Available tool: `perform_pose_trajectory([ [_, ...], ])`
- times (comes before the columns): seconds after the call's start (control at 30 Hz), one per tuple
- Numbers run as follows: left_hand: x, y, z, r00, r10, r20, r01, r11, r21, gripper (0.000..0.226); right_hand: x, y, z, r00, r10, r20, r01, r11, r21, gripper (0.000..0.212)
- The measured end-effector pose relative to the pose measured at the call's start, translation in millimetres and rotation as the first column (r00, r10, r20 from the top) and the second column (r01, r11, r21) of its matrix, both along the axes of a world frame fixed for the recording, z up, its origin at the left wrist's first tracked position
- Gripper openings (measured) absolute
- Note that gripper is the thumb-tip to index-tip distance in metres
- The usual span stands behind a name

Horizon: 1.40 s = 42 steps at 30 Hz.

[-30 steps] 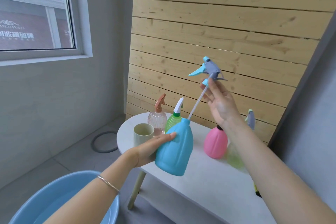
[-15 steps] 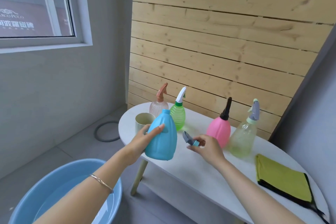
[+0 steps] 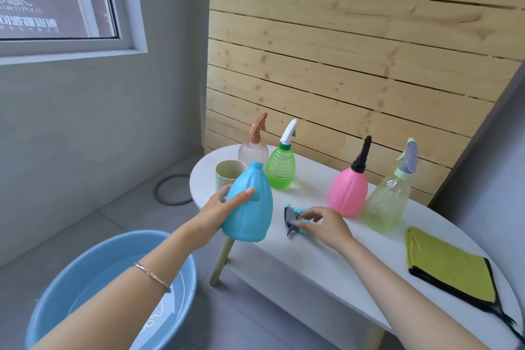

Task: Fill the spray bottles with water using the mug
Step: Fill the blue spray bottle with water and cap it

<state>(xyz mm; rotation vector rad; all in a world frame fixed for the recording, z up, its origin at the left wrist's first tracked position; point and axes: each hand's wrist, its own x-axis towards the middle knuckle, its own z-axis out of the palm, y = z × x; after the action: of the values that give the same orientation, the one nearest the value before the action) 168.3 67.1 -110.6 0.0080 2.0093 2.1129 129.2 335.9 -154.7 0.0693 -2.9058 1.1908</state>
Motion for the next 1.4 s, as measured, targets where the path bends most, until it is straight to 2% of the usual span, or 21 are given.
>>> perform_pose_trajectory([
  [0.07, 2, -5, -1, 1.0, -0.005, -0.003, 0.005, 1.0, -0.007, 0.088, -3, -4, 4, 0.999, -0.03, -0.035, 0.028, 0.998, -0.053, 0.02],
  [0.13, 3, -10, -2, 1.0, -0.007, 0.002, 0.007, 1.0, -0.027, 0.087, -6, -15, 13, 0.996, -0.051, -0.078, 0.037, 0.983, -0.179, 0.014],
  [0.2, 4, -17, -3, 1.0, 0.009, 0.0, -0.009, 0.999, -0.035, 0.082, -9, -32, 20, 0.997, -0.047, -0.065, 0.023, 0.942, -0.335, 0.013],
  [0.27, 7, -25, -3, 0.999, 0.031, -0.017, -0.031, 0.999, -0.025, 0.081, -15, -51, 24, 0.999, -0.043, -0.027, 0.028, 0.909, -0.415, 0.017],
  [0.4, 14, -48, -2, 0.994, 0.105, -0.041, -0.105, 0.994, -0.012, 0.081, -33, -84, 17, 0.999, -0.042, 0.033, 0.052, 0.905, -0.423, 0.019],
  [0.5, 19, -76, -6, 0.985, 0.167, -0.037, -0.169, 0.984, -0.06, 0.082, -41, -107, 10, 0.998, -0.018, 0.063, 0.044, 0.897, -0.44, 0.029],
  [0.73, 30, -132, -23, 0.945, 0.327, -0.005, -0.326, 0.942, -0.073, 0.081, -32, -153, 8, 0.999, 0.033, -0.042, -0.051, 0.815, -0.577, 0.034],
  [0.9, 42, -195, -50, 0.909, 0.415, 0.038, -0.41, 0.907, -0.095, 0.083, -26, -216, 8, 0.982, 0.189, 0.006, -0.142, 0.757, -0.638, 0.035],
  [1.07, 54, -259, -91, 0.875, 0.48, 0.063, -0.469, 0.872, -0.138, 0.108, -35, -278, -35, 0.951, 0.291, 0.105, -0.183, 0.804, -0.565, 0.038],
  [1.2, 60, -291, -146, 0.847, 0.508, 0.157, -0.491, 0.86, -0.138, 0.09, -40, -314, -99, 0.939, 0.304, 0.163, -0.199, 0.863, -0.465, 0.043],
  [1.4, 53, -318, -218, 0.795, 0.565, 0.219, -0.551, 0.825, -0.127, 0.081, -54, -351, -192, 0.925, 0.321, 0.204, -0.296, 0.944, -0.144, 0.055],
])
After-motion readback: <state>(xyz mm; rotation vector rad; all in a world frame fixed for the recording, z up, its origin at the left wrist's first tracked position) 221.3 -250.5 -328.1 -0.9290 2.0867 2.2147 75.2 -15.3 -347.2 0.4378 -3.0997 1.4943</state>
